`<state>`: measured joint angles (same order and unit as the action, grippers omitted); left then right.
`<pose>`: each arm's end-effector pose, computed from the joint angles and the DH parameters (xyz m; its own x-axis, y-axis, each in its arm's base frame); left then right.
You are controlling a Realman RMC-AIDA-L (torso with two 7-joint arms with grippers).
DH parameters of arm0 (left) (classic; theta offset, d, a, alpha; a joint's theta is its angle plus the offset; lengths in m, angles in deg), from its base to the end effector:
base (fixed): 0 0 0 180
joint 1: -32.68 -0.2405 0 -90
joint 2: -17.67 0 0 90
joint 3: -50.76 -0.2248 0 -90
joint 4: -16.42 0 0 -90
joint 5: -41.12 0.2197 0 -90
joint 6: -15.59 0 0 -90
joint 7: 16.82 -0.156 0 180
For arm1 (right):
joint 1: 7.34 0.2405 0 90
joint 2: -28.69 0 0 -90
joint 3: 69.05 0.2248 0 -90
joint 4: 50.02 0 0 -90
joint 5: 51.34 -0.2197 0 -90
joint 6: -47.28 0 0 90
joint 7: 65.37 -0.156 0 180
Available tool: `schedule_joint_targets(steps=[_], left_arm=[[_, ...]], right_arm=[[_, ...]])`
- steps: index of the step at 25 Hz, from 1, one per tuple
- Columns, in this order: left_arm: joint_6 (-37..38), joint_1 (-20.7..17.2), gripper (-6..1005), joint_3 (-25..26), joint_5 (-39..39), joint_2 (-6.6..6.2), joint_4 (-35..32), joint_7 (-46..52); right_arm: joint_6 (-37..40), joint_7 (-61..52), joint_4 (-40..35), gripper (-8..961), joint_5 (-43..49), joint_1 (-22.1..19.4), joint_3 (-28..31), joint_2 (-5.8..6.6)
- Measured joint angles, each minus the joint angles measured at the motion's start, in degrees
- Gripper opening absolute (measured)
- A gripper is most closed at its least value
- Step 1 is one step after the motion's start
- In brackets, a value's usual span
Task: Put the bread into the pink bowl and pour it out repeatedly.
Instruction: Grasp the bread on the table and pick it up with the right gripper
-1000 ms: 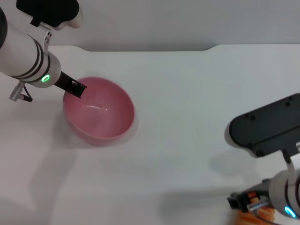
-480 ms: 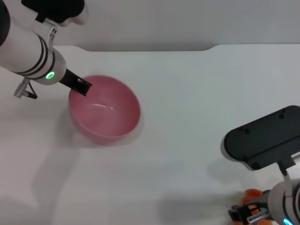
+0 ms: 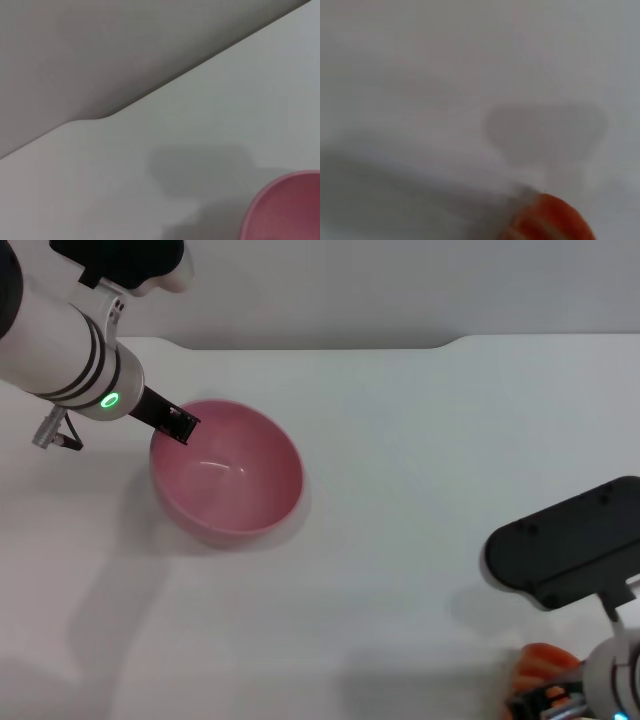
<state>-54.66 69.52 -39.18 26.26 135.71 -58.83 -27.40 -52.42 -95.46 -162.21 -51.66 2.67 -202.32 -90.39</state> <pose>-0.1543 0.3997 0.0047 0.7121 0.7017 -0.0239 0.4555 -0.4877 -0.7447 0.1451 0.2004 -0.0451 0.4286 -0.8981 0.0985 -0.5174 -0.3333 -0.7881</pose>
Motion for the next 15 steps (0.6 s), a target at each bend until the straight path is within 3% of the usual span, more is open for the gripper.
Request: schedule_joint_targets(steps=[15], left_arm=[[0.1, -0.1, 47, -0.1, 0.0, 0.01, 0.3, -0.7]], right_arm=[[3.5, -0.7, 3.4, 753, 0.4, 0.4, -0.2, 0.00]])
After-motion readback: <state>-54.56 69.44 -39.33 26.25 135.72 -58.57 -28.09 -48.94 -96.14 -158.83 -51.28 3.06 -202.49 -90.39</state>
